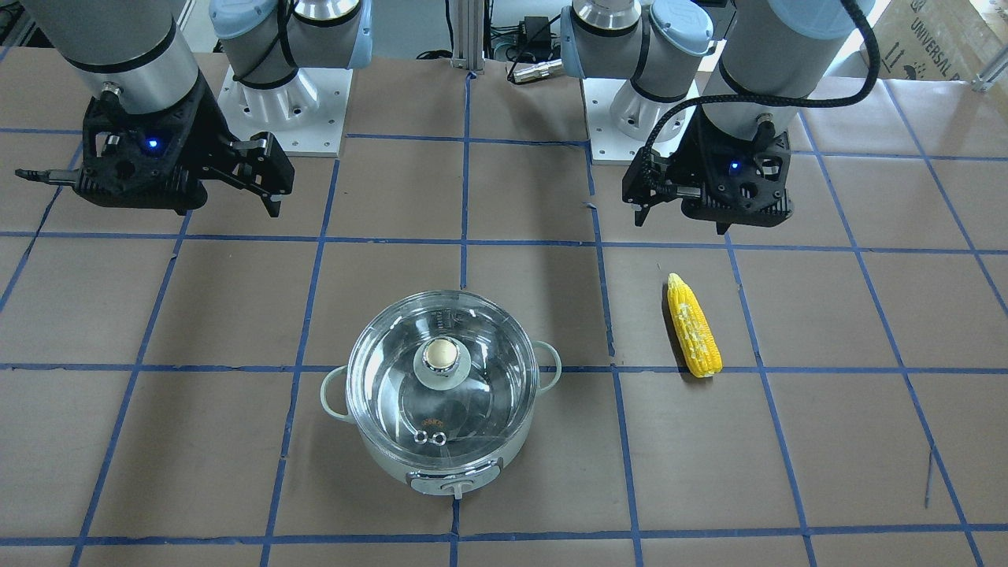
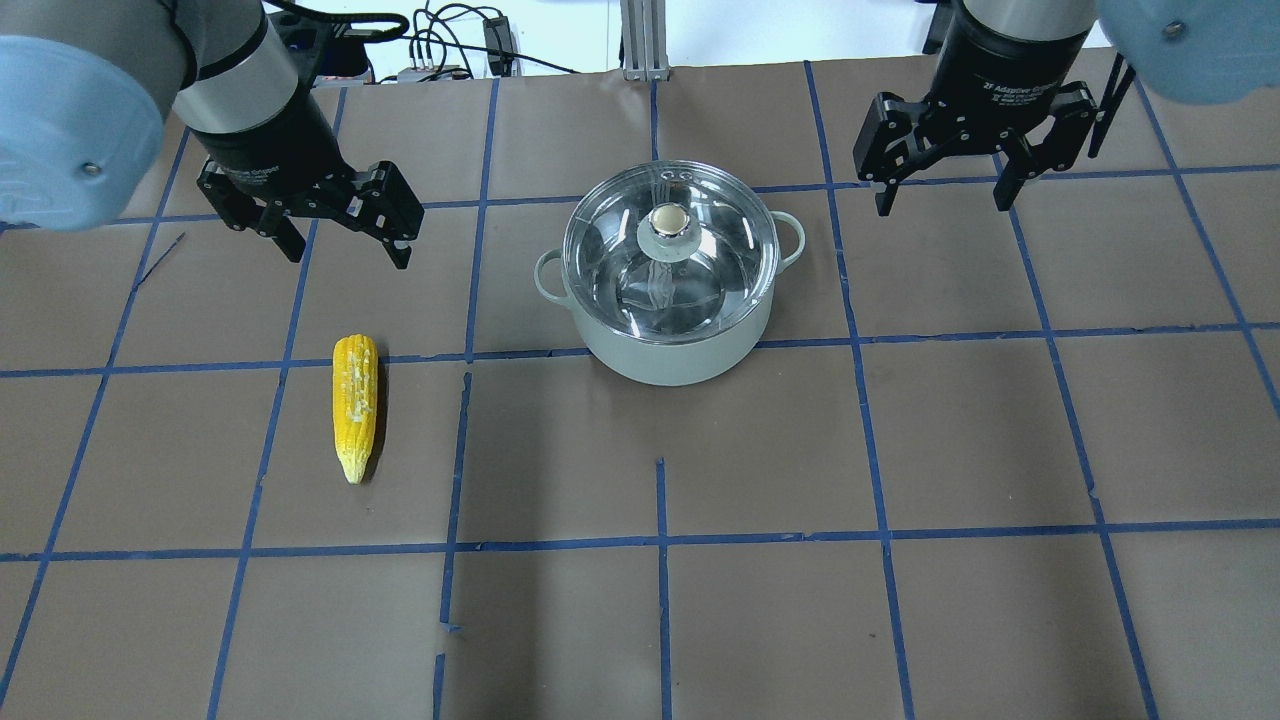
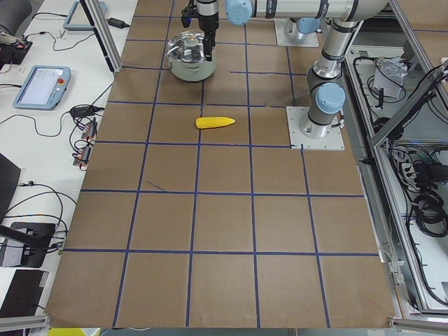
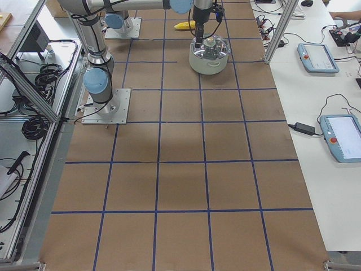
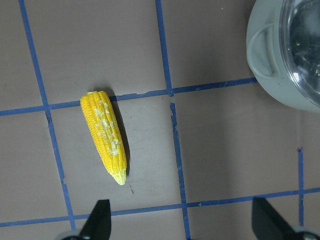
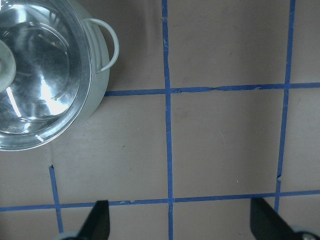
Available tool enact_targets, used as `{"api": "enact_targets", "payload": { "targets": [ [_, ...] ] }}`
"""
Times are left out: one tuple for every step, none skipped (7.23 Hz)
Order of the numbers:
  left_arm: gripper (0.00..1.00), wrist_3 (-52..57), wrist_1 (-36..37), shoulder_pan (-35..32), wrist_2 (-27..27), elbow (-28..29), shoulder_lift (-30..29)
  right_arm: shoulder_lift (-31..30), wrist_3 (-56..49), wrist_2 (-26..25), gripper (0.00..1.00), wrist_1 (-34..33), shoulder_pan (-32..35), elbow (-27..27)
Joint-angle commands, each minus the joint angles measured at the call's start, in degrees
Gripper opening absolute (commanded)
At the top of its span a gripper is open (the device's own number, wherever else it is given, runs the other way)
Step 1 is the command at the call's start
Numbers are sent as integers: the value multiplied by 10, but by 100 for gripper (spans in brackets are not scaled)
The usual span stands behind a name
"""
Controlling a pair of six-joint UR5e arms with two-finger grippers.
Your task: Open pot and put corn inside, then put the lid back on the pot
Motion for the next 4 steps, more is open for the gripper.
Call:
{"api": "enact_targets", "payload": {
  "targets": [
    [100, 1, 0, 0, 0, -3, 2, 4, 2, 1, 100, 1, -1, 8],
    [100, 0, 0, 0, -1, -4, 4, 5, -9, 2, 100, 1, -2, 3],
    [100, 0, 0, 0, 0, -8, 8, 5, -10, 1, 100, 2, -2, 3],
    [100, 0, 1, 0, 0, -18, 15, 2, -9, 1, 100, 1, -1, 5]
  ]
}}
